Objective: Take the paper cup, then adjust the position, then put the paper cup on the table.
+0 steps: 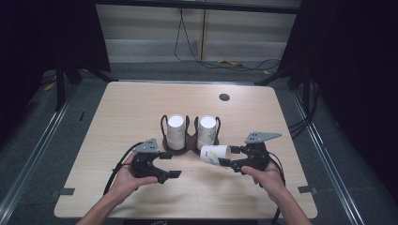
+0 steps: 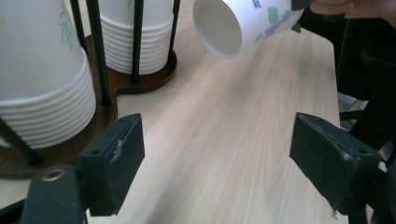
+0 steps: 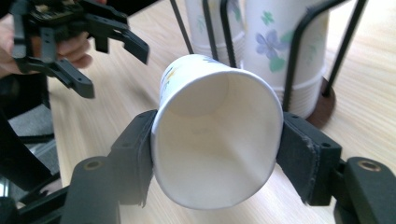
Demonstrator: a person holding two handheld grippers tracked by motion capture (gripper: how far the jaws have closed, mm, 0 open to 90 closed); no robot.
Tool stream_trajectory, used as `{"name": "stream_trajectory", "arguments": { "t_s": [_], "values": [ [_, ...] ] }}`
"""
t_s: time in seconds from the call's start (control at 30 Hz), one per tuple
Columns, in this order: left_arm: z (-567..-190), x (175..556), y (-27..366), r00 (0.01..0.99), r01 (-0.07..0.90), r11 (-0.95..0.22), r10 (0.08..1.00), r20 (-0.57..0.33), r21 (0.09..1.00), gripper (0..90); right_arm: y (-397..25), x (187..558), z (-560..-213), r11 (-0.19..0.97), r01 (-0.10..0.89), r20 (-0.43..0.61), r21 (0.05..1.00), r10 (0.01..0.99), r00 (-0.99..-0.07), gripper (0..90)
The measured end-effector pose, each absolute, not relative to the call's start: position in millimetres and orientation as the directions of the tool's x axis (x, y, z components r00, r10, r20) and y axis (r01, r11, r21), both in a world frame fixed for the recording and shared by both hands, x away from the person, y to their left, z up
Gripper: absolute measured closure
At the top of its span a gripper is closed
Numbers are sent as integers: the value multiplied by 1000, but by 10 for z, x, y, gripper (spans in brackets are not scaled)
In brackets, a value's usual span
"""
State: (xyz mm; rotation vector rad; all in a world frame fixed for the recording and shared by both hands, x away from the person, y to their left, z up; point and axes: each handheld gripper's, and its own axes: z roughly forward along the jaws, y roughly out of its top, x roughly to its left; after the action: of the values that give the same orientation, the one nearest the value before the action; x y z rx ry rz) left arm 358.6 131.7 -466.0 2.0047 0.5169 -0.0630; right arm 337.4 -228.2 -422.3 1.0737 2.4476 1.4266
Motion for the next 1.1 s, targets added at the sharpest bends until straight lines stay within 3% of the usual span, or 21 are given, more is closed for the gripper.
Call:
{"name": "stream_trajectory", "arguments": {
  "t_s": [1.1],
  "values": [
    [-4722, 3597, 1503, 895, 392, -419, 381, -233, 819, 173, -2748, 3790, -4162, 316, 702, 166, 639, 834, -526, 329]
  ]
}}
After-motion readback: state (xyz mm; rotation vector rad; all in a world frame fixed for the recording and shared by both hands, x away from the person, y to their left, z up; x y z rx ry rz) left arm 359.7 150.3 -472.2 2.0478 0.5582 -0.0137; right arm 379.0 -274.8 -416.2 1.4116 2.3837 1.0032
